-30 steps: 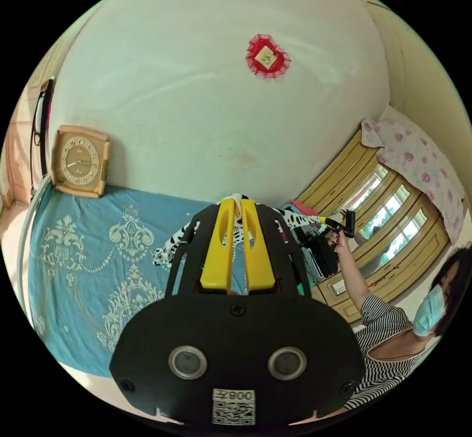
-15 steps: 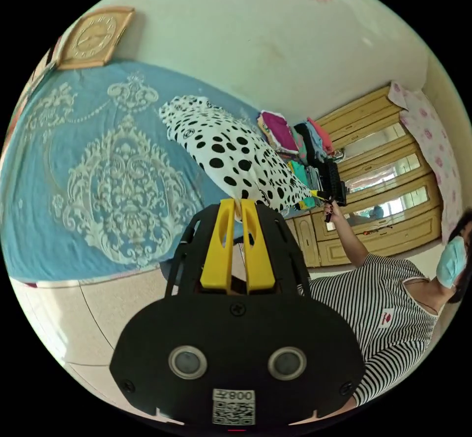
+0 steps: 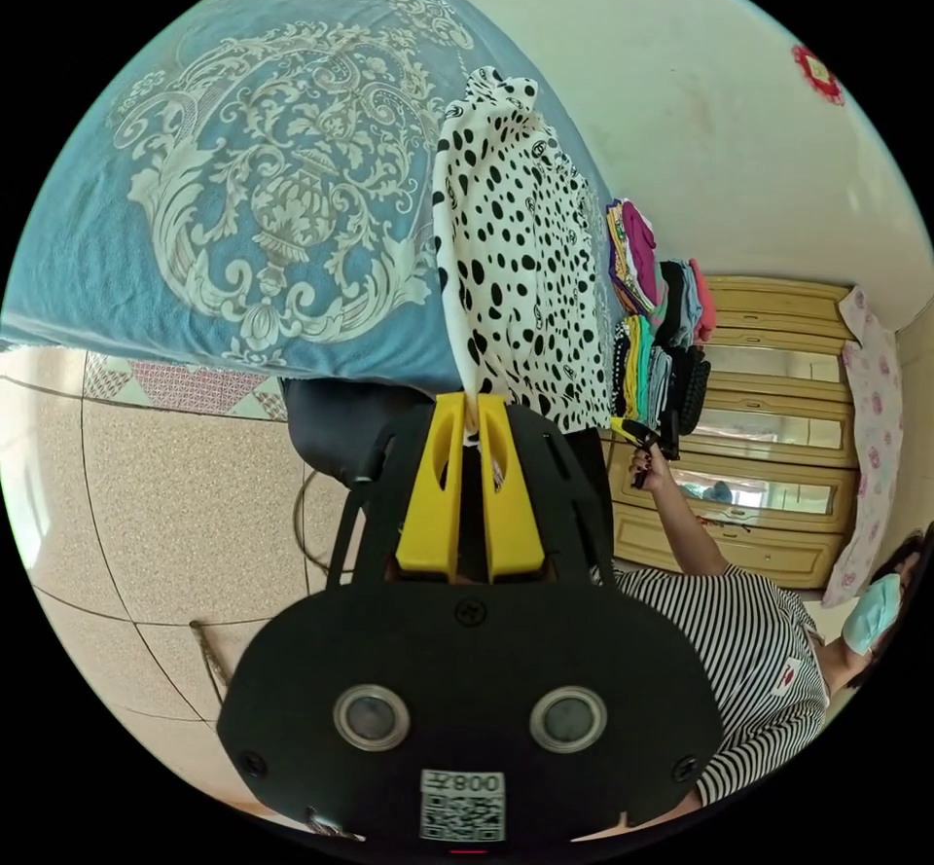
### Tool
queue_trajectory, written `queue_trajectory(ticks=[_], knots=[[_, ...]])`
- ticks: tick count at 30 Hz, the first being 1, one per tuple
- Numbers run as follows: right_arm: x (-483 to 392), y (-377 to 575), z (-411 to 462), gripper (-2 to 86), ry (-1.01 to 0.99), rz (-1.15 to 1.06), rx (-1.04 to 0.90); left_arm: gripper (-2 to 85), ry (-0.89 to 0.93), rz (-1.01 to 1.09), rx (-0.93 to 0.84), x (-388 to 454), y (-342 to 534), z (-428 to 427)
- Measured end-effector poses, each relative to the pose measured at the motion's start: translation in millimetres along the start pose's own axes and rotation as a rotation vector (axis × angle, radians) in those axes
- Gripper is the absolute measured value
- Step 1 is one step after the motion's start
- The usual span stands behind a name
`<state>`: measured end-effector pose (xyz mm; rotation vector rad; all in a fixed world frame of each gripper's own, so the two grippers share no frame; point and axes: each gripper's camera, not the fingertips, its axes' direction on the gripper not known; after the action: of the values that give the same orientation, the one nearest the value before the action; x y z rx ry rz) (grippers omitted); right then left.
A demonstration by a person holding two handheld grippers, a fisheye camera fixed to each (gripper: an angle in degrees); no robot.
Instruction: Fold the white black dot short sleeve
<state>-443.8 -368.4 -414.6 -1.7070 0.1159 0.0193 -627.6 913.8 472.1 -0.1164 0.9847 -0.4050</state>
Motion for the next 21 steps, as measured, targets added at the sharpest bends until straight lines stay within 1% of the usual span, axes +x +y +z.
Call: queue_trajectory(ticks=[14, 17, 21], knots=[[45, 18, 23, -0.1, -0.027, 0.024, 0.018, 2.5, -0.026, 0.001, -0.022, -26, 44, 68], [49, 19, 29, -0.1, -0.020, 0.006, 0.007, 2.5, -0.065, 0.020, -0.023, -28, 54, 80], [58, 20, 39, -0.1, 0.009, -0.003, -0.019, 2.5, -0.074, -0.031, -0.019, -47, 61, 104]])
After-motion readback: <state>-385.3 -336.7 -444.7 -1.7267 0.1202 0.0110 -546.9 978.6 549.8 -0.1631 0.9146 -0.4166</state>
